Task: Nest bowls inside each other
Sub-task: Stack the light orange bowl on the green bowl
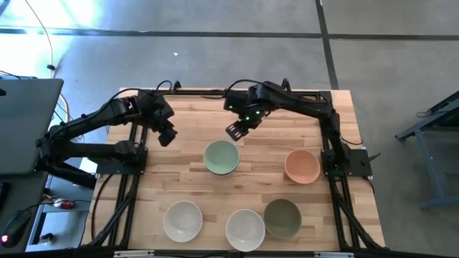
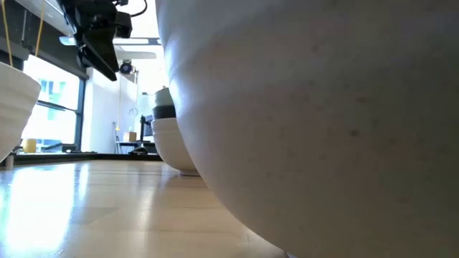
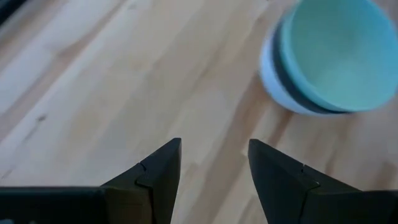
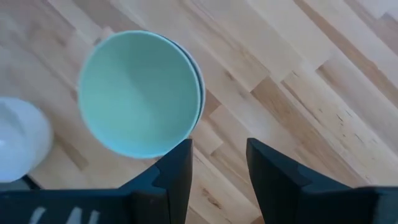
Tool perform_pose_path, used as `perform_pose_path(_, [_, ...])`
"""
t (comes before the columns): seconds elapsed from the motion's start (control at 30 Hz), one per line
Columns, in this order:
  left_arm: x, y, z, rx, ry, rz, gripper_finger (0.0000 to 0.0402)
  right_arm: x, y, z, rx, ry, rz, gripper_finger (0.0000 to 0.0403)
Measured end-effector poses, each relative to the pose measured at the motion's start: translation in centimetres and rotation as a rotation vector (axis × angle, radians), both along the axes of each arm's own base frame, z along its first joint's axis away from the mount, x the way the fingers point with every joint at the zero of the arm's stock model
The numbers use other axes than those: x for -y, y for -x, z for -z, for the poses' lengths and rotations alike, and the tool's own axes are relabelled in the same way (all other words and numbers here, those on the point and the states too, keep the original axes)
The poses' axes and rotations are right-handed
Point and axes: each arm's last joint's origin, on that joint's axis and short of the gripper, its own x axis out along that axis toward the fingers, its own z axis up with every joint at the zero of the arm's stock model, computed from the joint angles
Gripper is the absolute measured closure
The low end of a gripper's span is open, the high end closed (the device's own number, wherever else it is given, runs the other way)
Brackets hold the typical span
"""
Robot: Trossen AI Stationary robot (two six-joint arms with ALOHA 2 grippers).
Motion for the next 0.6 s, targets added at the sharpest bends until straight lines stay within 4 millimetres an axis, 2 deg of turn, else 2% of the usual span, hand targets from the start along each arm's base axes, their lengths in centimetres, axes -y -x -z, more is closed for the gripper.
perform_pose_path(0.33, [0.4,-0.8,-0.3,0.08,0.012,0.073,0.0225,-0.7,4.5,-5.5,0.15,0.055,0.002,0.0259])
perform_pose_path(0.6, [0.8,-1.2,-0.7,0.126,-0.008,0.115,0.0225,-2.0,8.2,-9.0,0.264,0.096,-0.097,0.0259])
